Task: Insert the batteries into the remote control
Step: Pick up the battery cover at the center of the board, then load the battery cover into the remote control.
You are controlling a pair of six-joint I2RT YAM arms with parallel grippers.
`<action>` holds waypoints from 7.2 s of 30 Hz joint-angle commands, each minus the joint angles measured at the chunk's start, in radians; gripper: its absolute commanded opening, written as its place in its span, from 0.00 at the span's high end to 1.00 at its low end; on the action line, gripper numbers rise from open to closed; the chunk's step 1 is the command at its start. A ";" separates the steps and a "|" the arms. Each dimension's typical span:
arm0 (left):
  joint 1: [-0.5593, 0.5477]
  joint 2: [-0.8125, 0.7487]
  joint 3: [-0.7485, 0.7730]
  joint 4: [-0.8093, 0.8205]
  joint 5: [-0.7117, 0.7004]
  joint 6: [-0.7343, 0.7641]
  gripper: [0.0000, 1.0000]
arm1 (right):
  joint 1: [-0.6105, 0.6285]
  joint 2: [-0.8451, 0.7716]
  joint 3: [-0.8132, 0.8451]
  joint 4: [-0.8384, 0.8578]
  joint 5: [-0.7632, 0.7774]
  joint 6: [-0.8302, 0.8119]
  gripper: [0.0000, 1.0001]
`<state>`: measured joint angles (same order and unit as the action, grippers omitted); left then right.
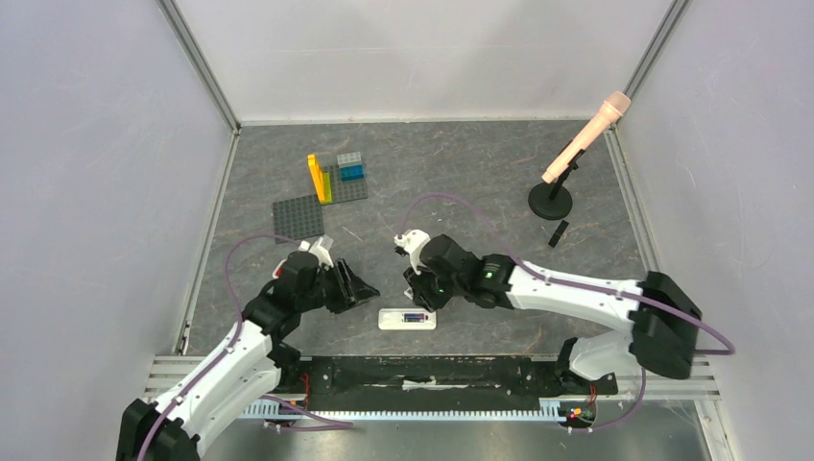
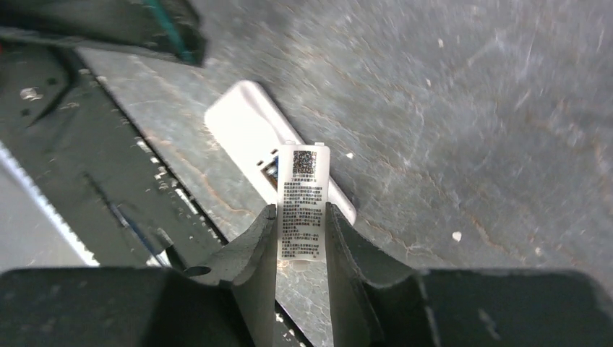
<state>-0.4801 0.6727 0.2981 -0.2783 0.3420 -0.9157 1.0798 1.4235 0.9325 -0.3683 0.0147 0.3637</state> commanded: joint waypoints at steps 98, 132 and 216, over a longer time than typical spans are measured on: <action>0.283 0.332 0.329 -0.266 -0.185 0.233 0.45 | 0.091 0.359 0.380 -0.432 -0.162 -0.760 0.91; 0.288 0.312 0.322 -0.271 -0.186 0.235 0.45 | 0.089 0.422 0.384 -0.392 -0.136 -0.760 0.91; 0.024 0.354 0.022 0.092 0.075 0.090 0.40 | 0.047 0.122 0.025 -0.101 0.240 0.650 0.41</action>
<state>-0.4477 0.9970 0.3305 -0.2749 0.3805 -0.7940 1.1141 1.5101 0.9318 -0.4637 0.2039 0.9730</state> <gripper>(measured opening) 0.602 0.589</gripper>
